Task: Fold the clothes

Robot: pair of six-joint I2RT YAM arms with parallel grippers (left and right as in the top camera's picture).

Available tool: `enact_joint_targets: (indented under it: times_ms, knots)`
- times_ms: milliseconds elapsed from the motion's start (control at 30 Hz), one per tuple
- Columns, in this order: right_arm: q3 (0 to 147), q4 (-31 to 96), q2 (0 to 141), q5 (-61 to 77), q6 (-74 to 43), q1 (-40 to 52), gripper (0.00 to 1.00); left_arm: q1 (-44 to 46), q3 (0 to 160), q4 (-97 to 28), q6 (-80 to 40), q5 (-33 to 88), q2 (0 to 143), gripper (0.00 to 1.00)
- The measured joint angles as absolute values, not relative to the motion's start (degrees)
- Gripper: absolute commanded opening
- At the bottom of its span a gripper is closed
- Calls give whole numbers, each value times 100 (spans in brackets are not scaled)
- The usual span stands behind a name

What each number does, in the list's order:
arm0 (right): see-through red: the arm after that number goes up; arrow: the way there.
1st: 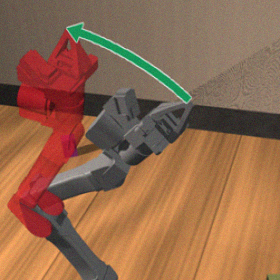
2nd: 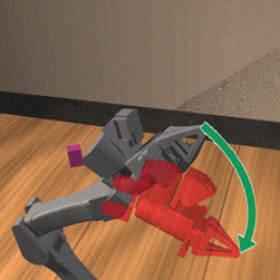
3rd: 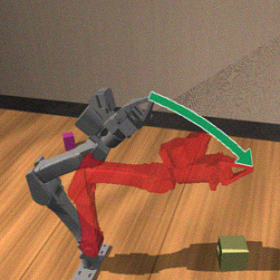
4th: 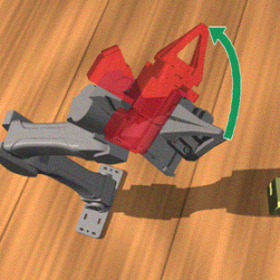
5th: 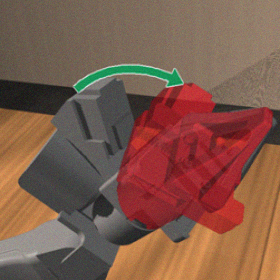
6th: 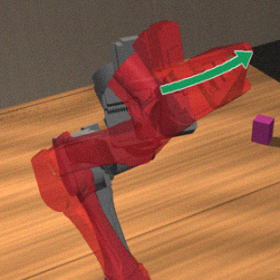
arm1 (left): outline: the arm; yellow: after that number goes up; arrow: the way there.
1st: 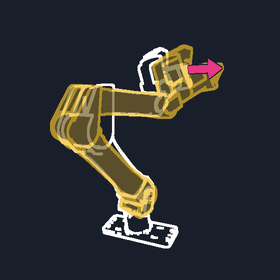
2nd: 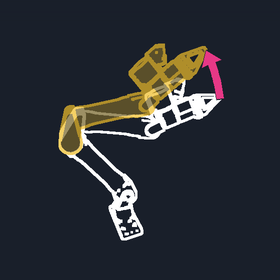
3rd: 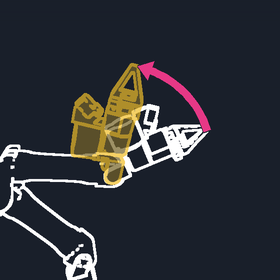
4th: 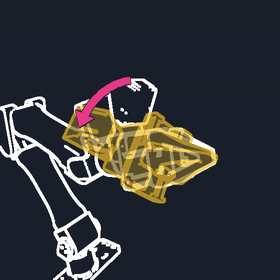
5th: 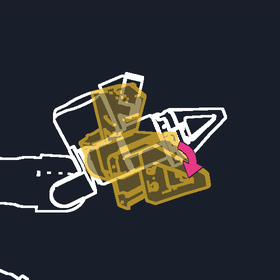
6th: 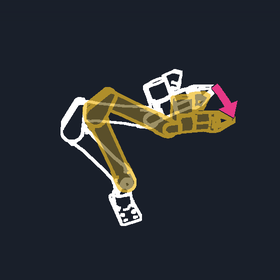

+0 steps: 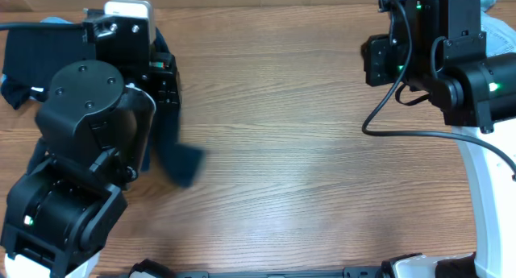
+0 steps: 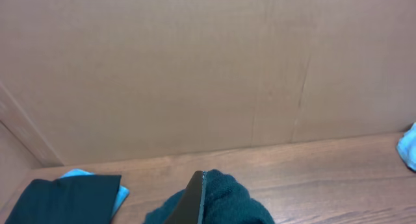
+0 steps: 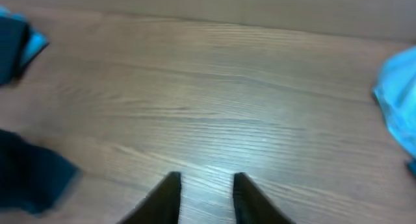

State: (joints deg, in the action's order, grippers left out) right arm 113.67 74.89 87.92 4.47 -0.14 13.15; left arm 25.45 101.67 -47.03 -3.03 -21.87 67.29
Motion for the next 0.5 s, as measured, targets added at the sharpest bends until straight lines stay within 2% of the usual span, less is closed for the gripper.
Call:
enact_joint_targets:
  times_ms: [33,67,233,400,500]
  knots:
    - [11367,7509,8792,600,-14,1315,57,2545,10200,-4703,-298,-2185,6729,4]
    - [11367,7540,8792,753,8,1315,61,2545,10248,-4703,-285,-2185,6729,4]
    - [11369,7804,8792,1487,-16,1317,62,2545,10488,-4689,-152,-2187,6729,4]
    - [11369,8128,8792,2108,-10,1472,71,2545,10683,-4519,-8,-2191,6735,4]
    - [11369,8274,8792,2421,106,1804,73,2545,10753,-4372,40,-2191,6768,4]
